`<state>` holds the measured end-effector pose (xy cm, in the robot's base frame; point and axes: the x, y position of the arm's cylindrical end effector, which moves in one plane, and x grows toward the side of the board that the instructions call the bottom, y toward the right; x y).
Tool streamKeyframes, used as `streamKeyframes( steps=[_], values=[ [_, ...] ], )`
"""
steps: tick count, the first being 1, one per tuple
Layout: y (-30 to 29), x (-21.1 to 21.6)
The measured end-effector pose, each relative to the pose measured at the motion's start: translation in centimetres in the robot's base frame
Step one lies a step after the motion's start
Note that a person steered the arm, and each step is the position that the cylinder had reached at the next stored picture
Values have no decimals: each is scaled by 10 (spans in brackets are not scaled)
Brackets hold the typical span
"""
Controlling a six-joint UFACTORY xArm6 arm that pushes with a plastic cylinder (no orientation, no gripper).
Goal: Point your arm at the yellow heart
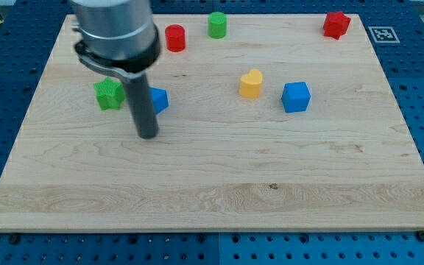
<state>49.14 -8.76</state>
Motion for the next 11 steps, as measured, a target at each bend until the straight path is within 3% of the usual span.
streamKeyframes(
  steps=[2, 5, 8, 11],
  values=[
    [14, 7],
    [44, -69],
    [78, -103],
    [109, -101]
  ],
)
